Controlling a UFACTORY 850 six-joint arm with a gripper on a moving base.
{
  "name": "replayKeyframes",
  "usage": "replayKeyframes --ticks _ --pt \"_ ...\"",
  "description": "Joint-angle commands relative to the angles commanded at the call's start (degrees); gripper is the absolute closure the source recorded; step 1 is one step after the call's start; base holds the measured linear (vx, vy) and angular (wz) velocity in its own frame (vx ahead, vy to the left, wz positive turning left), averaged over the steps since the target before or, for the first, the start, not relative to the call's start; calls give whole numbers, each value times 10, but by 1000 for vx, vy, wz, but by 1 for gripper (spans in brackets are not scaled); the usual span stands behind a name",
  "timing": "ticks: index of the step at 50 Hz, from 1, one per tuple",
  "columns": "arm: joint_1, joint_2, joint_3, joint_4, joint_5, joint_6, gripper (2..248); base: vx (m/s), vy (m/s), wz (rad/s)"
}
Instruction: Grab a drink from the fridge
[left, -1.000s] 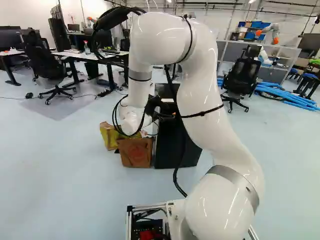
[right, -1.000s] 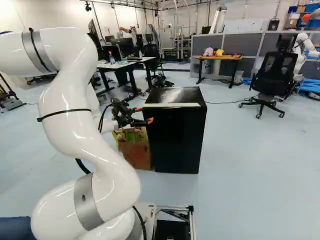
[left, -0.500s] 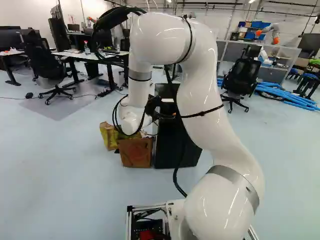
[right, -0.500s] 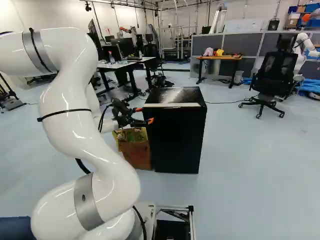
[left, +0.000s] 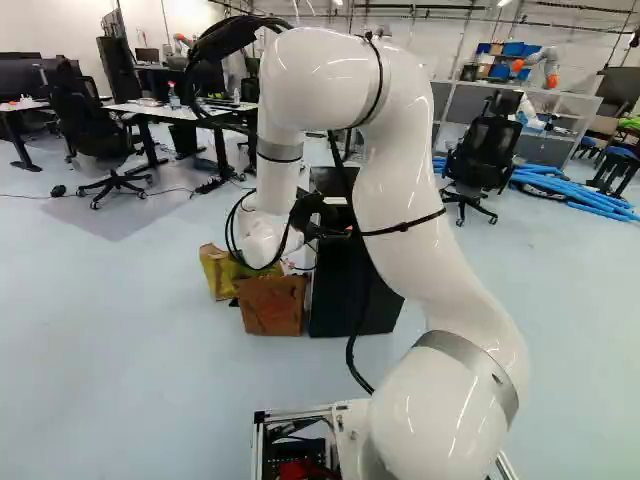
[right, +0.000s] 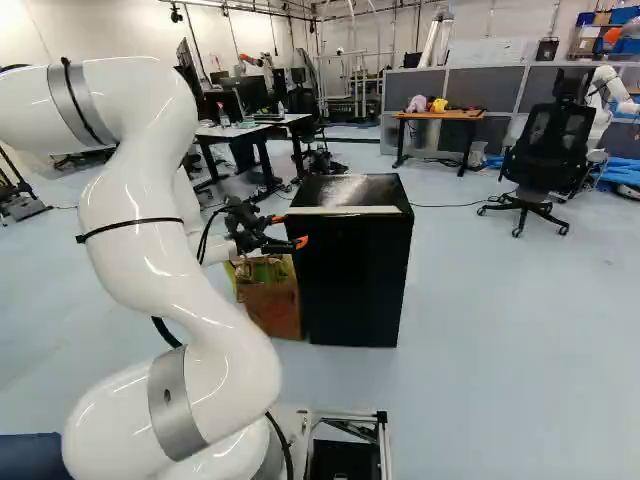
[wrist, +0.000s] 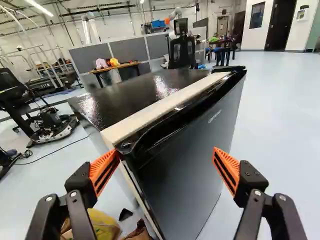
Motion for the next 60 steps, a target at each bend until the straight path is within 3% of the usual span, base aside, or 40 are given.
replayKeyframes --ticks 38,60 --pt "0 0 -1 29 19 0 3 0 0 0" --pt "11 13 26 48 26 0 3 -2 -1 -4"
